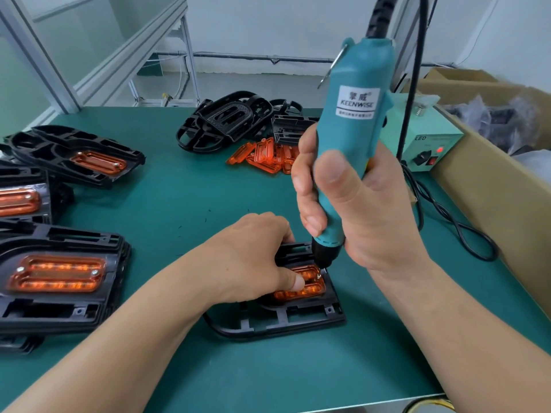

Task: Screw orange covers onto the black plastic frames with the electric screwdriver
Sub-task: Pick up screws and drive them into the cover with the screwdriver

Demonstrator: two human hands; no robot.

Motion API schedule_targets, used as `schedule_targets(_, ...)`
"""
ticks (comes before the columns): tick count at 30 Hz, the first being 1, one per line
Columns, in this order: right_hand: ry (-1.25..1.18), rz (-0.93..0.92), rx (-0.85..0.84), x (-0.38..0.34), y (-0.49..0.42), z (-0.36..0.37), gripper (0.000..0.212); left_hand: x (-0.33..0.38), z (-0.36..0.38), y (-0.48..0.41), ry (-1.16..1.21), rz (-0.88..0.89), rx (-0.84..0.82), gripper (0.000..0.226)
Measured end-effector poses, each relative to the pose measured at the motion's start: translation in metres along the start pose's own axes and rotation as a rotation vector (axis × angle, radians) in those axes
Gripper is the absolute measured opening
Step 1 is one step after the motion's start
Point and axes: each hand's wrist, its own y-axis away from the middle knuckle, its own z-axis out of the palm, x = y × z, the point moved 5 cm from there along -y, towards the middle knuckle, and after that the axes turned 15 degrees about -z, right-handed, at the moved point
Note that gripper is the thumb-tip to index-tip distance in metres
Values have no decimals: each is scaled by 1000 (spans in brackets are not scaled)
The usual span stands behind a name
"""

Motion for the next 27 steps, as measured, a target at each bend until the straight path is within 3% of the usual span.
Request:
schedule_targets(4,-121,38,18,2,0,-1,80,-1,-1,2,-5,-14,15,41)
schedule_targets(17,-241,48,98,0,-1,-4,62,-2,-1,2,-15,-10,2,39)
schedule_targets(23,-200,31,68,0,2,-4,69,-2,0,1,-16,-10,11,39)
schedule_targets(24,-150,26,72,1,3,-6,65,-2,0,1,-19,-11,15,39)
schedule_targets(27,-13,-11,87,1,4,-8,23,-1,-1,1,-13,-10,16,38)
